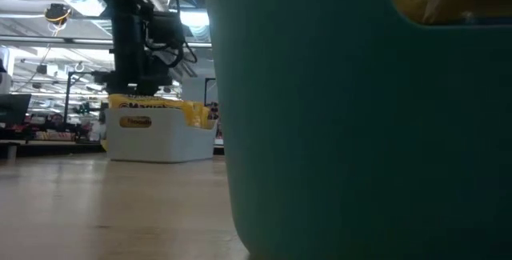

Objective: Sort Maruchan noodles
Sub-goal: Put the yellow noodle pack into the white bin

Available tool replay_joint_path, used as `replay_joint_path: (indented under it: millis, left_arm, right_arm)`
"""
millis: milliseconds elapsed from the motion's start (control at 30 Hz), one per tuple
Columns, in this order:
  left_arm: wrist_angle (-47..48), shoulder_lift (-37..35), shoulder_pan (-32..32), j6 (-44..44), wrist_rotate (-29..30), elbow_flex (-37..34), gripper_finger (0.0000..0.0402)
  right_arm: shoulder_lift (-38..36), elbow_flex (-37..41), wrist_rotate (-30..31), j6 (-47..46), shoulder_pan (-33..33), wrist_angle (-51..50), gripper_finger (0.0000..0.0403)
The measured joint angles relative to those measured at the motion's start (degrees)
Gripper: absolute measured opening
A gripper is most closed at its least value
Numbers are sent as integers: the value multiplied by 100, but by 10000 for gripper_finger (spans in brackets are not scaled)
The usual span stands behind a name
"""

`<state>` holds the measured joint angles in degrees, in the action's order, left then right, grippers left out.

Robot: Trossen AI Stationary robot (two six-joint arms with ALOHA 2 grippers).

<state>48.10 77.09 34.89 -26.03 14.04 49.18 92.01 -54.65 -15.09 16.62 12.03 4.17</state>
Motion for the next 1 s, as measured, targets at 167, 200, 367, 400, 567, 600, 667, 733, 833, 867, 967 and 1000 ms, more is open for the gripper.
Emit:
replay_joint_path:
  millis: [167,200,367,400,567,600,667,733,833,867,967,1000]
  left_arm:
    - [394,-247,-89,96,250,364,218]
    - [479,-307,-87,99,372,457,218]
    - [601,-660,-12,137,1064,776,218]
    - [578,-691,37,217,1250,806,218]
    - [119,-698,459,642,1607,690,218]
    - [-77,-688,608,708,1505,621,218]
    - [-446,-644,865,738,1259,466,218]
    - [-900,-617,1168,816,911,271,215]
    - [-1614,-592,1648,866,321,-35,203]
    - [-1866,-549,1764,866,125,-133,198]
    - [-2404,-420,2017,981,-220,-406,178]
    - [-2615,-364,2082,1010,-279,-480,170]
  right_arm:
    - [0,0,0,0,0,-6,277]
    - [0,0,0,0,0,-8,277]
    - [0,0,0,0,0,-10,277]
    - [0,0,0,0,0,-10,277]
    - [0,-2,0,-2,0,-8,277]
    - [0,-2,0,-5,0,-8,277]
    - [-2,-2,0,-11,0,-6,277]
    - [-2,-2,0,-31,0,-8,277]
    - [0,-2,0,-122,0,-5,277]
    - [-2,-2,0,-137,0,-7,277]
    - [0,-4,0,-144,0,-8,277]
    - [-1,-4,0,-144,0,-8,277]
